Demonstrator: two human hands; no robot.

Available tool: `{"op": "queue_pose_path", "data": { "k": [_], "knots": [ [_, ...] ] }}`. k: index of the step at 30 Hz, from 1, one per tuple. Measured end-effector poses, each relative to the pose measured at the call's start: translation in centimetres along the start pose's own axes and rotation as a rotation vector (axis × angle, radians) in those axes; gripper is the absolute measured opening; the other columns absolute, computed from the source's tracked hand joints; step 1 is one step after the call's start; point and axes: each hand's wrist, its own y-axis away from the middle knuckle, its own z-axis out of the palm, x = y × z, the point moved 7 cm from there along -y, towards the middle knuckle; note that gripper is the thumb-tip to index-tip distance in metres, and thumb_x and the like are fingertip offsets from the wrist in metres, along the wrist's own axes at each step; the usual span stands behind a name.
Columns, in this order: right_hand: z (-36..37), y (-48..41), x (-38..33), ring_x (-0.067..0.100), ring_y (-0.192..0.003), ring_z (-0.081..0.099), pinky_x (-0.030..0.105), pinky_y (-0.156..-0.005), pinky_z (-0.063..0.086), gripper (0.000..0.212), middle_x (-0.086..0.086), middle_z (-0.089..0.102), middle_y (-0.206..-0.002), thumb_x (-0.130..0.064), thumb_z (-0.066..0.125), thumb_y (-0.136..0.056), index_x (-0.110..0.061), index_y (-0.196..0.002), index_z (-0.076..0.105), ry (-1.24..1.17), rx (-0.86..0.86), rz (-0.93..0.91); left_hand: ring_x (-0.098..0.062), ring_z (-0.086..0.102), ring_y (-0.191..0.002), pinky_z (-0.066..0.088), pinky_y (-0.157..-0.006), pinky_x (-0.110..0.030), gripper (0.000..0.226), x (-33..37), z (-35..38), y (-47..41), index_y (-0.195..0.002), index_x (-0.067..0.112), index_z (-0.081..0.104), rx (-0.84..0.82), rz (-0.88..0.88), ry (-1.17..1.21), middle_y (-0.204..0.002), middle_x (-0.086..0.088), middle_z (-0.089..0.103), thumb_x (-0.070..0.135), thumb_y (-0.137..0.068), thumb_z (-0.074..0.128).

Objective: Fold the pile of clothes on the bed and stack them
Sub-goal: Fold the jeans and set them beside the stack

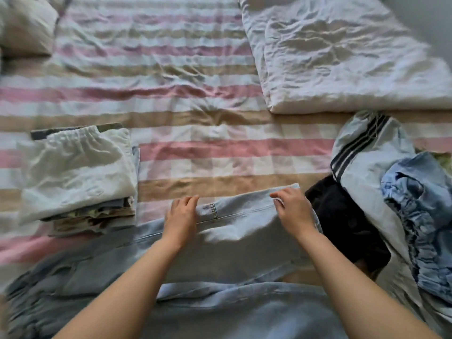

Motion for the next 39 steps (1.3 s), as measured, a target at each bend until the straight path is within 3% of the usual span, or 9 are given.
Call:
{"op": "queue_pose_path", "data": {
  "k": [4,8,11,14,20,26,33,36,39],
  "knots": [
    [3.2,-4.2,2.1,0.02,-0.127,0.033,0.039,-0.105,0.023,0.033,-0.001,0.046,-0.134,-0.028,0.05,-0.092,-0.025,-0.125,0.052,0.295,-0.156,-0.025,-0.022,0.039,-0.115,0.03,-0.091,-0.036,0.028,-2.3,1.9,-1.7,-0.11,0.02,0.053,-0.062,-0.029,-0.082,-0.119,-0.001,0.052,0.036,-0.087,0.055],
    [4.1,-6.4,3.3,0.024,-0.117,0.04,0.046,-0.102,0.023,0.025,0.0,0.054,-0.12,-0.041,0.058,-0.086,-0.028,-0.107,0.055,0.454,-0.25,0.0,-0.027,0.049,-0.104,0.033,-0.079,-0.038,0.015,-2.7,1.5,-2.3,-0.096,0.013,0.054,0.058,0.015,-0.064,-0.104,-0.007,0.057,0.027,-0.09,0.052],
    [3.3,-8.4,3.2,0.025,-0.115,0.041,0.047,-0.104,0.023,0.021,0.002,0.057,-0.115,-0.039,0.053,-0.089,-0.025,-0.101,0.062,0.511,-0.173,-0.003,-0.031,0.054,-0.095,0.032,-0.068,-0.037,0.012,-2.5,0.0,-4.3,-0.091,0.009,0.051,0.154,-0.021,0.018,-0.099,-0.012,0.058,0.021,-0.091,0.05],
    [2.7,-10.2,2.7,0.027,-0.116,0.04,0.049,-0.106,0.021,0.022,0.007,0.053,-0.116,-0.034,0.054,-0.09,-0.019,-0.104,0.061,0.436,-0.037,0.047,-0.033,0.055,-0.088,0.032,-0.065,-0.036,0.013,-2.6,-0.7,-6.2,-0.091,0.008,0.052,0.209,-0.063,-0.002,-0.099,-0.014,0.059,0.02,-0.092,0.049],
    [3.1,-10.4,5.0,0.029,-0.119,0.039,0.043,-0.097,0.033,0.033,0.008,0.048,-0.126,-0.036,0.06,-0.087,-0.022,-0.116,0.056,0.215,-0.09,0.221,-0.03,0.054,-0.098,0.042,-0.077,-0.04,0.019,-2.7,-0.8,-6.4,-0.097,0.009,0.059,0.209,-0.034,0.077,-0.102,-0.011,0.061,0.025,-0.087,0.059],
    [-0.6,-8.5,5.2,0.033,-0.103,0.056,0.046,-0.088,0.044,0.018,0.013,0.066,-0.105,-0.015,0.065,-0.083,-0.012,-0.1,0.068,-0.007,0.035,0.171,-0.029,0.057,-0.082,0.045,-0.074,-0.038,0.005,-1.9,-3.8,-4.8,-0.083,0.002,0.065,0.269,-0.02,0.298,-0.086,-0.014,0.066,0.005,-0.08,0.066],
    [-6.6,0.0,4.9,0.035,-0.085,0.06,0.045,-0.077,0.048,0.014,0.012,0.071,-0.082,-0.006,0.073,-0.073,-0.008,-0.087,0.074,-0.189,0.161,0.068,-0.004,0.053,-0.059,0.038,-0.061,-0.003,0.009,0.3,-8.0,3.9,-0.071,0.006,0.071,0.324,0.175,0.456,-0.068,0.001,0.063,-0.001,-0.068,0.076],
    [-8.5,5.8,4.2,0.034,-0.082,0.056,0.048,-0.074,0.046,0.016,0.01,0.07,-0.077,0.001,0.076,-0.068,-0.006,-0.082,0.074,-0.128,0.186,-0.02,-0.007,0.055,-0.061,0.041,-0.059,-0.009,0.011,1.2,-8.1,9.2,-0.071,0.007,0.071,0.27,0.23,0.444,-0.068,0.002,0.063,-0.002,-0.069,0.076],
    [-10.0,11.1,3.7,0.034,-0.077,0.056,0.051,-0.07,0.046,0.013,0.006,0.07,-0.075,-0.001,0.079,-0.065,-0.009,-0.075,0.074,-0.104,0.227,-0.083,-0.014,0.058,-0.066,0.045,-0.063,-0.025,0.012,1.7,-7.7,14.1,-0.072,0.004,0.071,0.267,0.24,0.409,-0.069,-0.003,0.064,-0.006,-0.067,0.076]
  ]
}}
